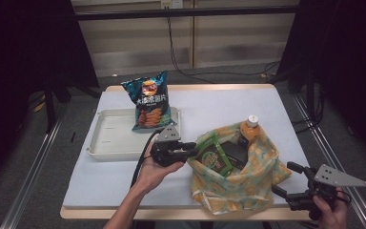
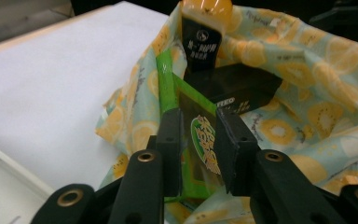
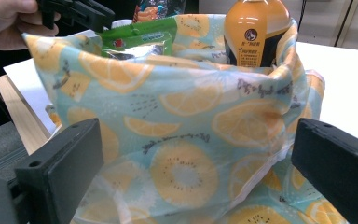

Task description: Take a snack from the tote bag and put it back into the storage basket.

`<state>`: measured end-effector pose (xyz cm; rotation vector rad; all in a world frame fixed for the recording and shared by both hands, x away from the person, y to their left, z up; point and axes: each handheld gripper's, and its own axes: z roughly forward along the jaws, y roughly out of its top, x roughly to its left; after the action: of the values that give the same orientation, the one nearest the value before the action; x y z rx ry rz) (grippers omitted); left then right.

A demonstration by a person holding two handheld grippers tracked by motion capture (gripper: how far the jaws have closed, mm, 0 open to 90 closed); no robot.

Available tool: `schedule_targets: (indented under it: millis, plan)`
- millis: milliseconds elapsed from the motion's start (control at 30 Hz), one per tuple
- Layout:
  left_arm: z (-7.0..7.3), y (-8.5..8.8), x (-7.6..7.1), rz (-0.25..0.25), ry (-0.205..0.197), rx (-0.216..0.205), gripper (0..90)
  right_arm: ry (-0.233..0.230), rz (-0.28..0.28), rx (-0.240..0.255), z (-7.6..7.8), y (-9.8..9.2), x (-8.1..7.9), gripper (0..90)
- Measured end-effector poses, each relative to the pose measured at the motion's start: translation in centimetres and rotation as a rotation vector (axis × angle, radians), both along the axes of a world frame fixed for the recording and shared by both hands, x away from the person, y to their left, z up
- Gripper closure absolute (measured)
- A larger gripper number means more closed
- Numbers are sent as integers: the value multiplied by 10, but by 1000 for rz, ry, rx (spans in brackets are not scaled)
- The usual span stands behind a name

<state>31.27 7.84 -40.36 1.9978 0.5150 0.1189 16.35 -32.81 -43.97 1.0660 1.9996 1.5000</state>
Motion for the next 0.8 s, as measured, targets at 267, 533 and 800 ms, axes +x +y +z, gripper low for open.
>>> schedule_targets:
  millis: [267,533,800]
  plan:
    - [-4,8,2,-1,13,4,663,2,-1,0,0,-1,-1,16]
    - [-15,-1,6,-21,46,34,646,6,1,0,0,0,-2,14]
    - [-21,-18,1,-86,69,42,630,6,-2,-4,0,-1,-1,15]
